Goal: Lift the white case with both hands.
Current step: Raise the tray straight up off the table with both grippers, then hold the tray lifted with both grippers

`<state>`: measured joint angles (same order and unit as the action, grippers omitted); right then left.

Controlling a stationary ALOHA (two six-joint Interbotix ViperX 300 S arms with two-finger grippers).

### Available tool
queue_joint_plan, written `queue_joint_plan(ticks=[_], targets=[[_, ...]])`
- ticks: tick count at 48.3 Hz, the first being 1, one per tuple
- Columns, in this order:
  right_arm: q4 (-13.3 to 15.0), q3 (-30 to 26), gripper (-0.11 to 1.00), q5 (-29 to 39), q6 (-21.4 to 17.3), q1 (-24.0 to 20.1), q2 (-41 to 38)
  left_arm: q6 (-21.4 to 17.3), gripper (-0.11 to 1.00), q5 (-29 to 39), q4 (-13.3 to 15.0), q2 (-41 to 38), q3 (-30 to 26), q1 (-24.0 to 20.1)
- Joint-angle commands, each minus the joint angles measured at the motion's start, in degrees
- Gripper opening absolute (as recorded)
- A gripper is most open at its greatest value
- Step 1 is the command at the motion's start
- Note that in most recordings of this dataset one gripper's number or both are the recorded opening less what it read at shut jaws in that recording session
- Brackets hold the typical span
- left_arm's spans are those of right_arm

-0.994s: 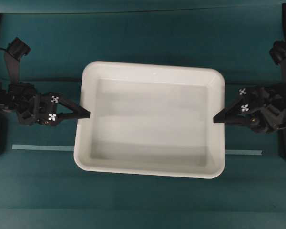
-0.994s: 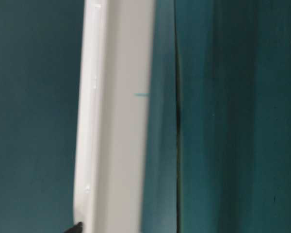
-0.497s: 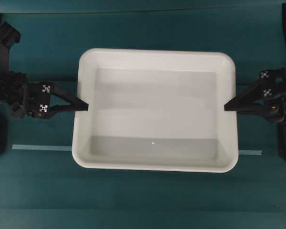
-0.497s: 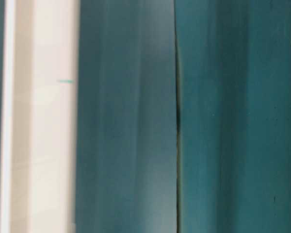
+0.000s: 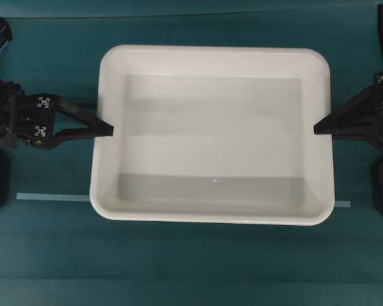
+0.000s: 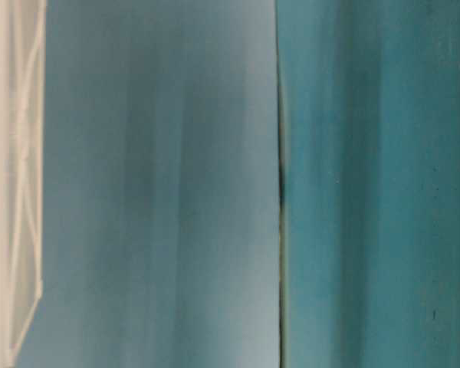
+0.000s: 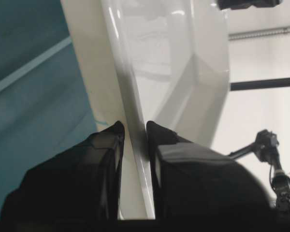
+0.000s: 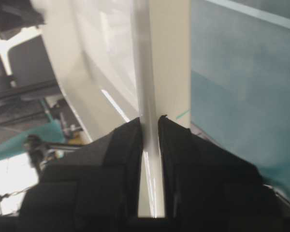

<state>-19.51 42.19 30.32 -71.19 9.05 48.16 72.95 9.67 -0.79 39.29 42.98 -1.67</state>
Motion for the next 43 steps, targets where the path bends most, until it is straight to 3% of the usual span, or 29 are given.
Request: queue_joint_plan(ticks=[1,43], targets=[[-0.2,-3.3,0.1,-0.9,0.0,0.3,-1.5,-0.2,0.13,0.4,-0.1,-0.5,-3.9,0.6],[0.1,-8.0,0.1,2.6,0.1,0.3,-1.3,-0.4,0.13,1.8,-0.4,-0.1,-9.3,0.3]])
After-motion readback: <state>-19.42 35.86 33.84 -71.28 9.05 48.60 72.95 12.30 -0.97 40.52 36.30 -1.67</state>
